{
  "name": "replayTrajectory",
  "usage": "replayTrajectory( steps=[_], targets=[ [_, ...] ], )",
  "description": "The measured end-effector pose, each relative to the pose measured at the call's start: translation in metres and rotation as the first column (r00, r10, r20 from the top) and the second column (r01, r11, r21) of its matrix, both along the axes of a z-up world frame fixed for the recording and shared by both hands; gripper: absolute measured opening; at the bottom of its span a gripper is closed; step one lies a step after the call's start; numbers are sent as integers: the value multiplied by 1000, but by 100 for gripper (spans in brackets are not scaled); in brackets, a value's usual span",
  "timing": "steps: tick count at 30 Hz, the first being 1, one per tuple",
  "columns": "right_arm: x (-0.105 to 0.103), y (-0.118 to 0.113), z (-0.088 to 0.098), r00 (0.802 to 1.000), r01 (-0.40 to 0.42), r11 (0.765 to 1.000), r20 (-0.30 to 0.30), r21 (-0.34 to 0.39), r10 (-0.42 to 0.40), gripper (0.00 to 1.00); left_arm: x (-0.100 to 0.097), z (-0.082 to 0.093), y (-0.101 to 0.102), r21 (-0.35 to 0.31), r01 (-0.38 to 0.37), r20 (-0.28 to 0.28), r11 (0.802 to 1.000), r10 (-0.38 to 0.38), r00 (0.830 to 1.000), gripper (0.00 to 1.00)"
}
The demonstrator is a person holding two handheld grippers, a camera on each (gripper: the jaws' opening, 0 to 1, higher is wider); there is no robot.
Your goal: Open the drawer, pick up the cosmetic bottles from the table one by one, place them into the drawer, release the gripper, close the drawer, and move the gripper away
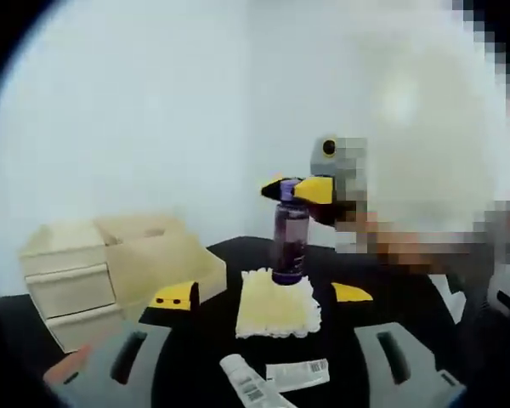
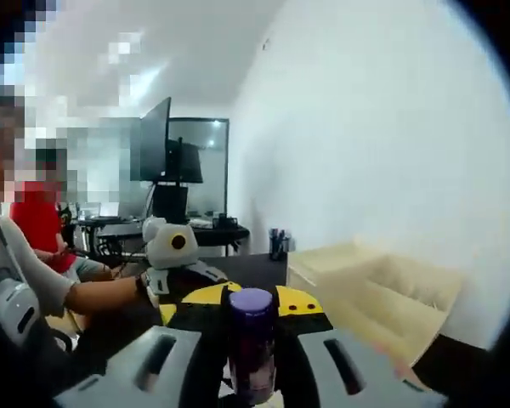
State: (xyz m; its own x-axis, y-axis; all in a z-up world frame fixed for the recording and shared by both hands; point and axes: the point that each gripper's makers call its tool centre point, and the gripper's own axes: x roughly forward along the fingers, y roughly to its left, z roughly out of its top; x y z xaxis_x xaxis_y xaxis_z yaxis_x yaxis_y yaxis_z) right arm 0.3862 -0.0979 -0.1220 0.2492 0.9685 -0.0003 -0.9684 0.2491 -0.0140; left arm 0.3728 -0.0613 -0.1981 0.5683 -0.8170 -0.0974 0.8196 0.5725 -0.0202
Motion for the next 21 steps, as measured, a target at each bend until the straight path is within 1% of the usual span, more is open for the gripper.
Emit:
replayTrajectory(
  steps=[3,5,6,7,9,10,12,13,14,15,16,17,18,19,21],
  targets=[
    [14,1,-2,1000,-12,1000,8,-4,12,17,-1,-4,0,24,-45,-6,999,45,999,56],
    [25,1,-2,1000,-30,1000,4,1,30,17,-3,-5,-1,31,-55,-5,998,55,998,56],
    [33,1,-2,999,-40,999,3,15,40,17,-1,-6,1,32,-73,-24,997,74,997,56],
    [38,1,-2,999,-48,999,2,21,48,17,-2,-6,0,34,-71,-17,997,72,997,56],
    [47,0,-1,998,-59,997,-5,40,59,17,4,-9,3,41,-113,-41,993,115,993,56],
    [51,0,-1,998,-63,997,-6,47,64,17,7,-10,4,60,-129,-34,990,131,991,56],
    [64,-3,2,998,-69,996,-8,52,70,17,14,-10,9,69,-172,-47,983,175,983,56],
    [70,-4,1,997,-74,996,-4,55,74,17,17,-9,10,72,-174,-42,982,178,983,56],
    [75,-5,1,997,-73,996,-5,55,74,17,21,-11,15,84,-203,-63,976,208,976,56],
    [78,-5,-2,997,-75,996,-3,49,75,17,23,-11,16,91,-214,-61,973,220,974,55],
    [81,-5,-4,997,-74,996,-4,44,74,17,24,-10,17,92,-217,-57,972,223,973,55],
    [86,-6,-6,998,-68,997,-5,41,68,17,27,-10,19,90,-232,-61,969,238,969,55],
    [91,-6,-8,998,-63,997,-4,39,63,17,28,-8,19,77,-239,-58,968,244,968,55],
    [96,-5,-10,998,-56,998,-8,37,56,17,31,-7,18,65,-243,-68,968,247,967,55],
    [103,-3,-14,999,-49,998,-8,26,49,17,37,-8,16,65,-252,-69,965,257,964,55]
  ],
)
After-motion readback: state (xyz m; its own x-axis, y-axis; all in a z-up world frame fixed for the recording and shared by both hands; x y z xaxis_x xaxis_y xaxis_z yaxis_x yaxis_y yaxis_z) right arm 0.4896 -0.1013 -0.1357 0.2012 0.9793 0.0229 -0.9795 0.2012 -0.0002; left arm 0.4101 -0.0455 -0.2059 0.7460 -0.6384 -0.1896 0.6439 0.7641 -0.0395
